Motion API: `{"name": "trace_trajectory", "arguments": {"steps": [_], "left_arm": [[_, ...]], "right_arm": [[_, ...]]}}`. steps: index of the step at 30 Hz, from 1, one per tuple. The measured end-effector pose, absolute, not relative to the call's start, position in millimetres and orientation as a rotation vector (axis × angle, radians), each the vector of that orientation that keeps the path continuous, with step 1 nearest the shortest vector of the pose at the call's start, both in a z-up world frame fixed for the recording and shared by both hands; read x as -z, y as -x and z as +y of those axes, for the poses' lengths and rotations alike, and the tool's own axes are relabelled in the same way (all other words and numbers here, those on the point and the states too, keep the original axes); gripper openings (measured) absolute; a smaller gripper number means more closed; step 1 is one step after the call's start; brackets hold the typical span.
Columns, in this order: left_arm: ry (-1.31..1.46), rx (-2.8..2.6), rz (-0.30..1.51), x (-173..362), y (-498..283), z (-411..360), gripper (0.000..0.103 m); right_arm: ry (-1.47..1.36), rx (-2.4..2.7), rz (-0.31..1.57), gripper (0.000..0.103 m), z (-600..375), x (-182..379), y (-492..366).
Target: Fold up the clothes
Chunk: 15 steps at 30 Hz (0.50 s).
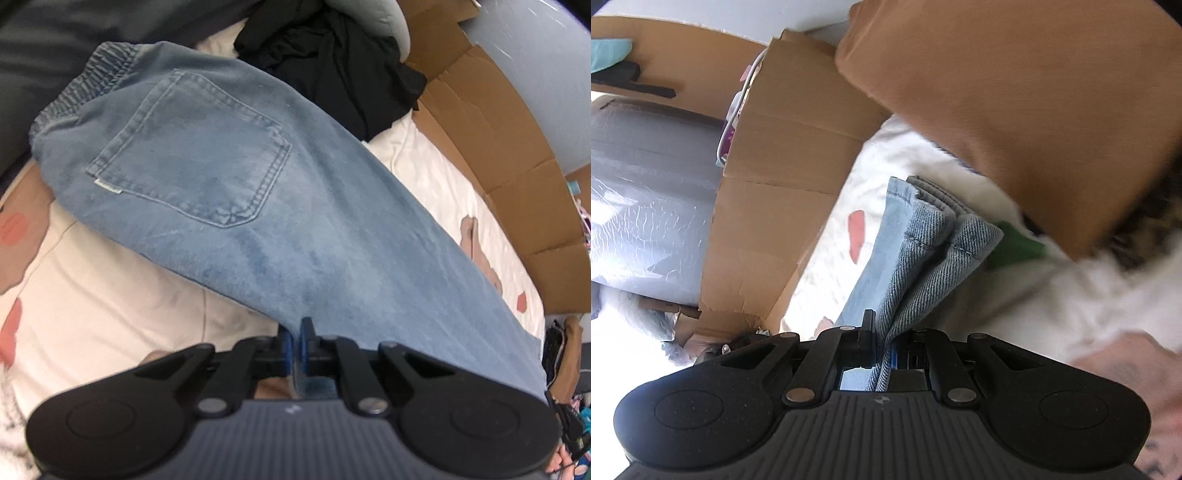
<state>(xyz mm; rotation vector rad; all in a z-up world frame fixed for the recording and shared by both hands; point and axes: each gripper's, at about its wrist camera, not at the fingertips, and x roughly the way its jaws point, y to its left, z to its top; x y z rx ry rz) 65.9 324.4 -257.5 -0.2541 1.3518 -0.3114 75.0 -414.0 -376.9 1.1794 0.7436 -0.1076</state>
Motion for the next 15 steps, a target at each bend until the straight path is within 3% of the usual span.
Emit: {"name": "trace_trajectory", "arguments": {"steps": [15], "left_arm": [[0.15, 0.321, 1.407, 254, -41, 324, 0.005]], "right_arm": [[-1.186, 0.226, 0.791, 0.005, -421, 365, 29]]}}
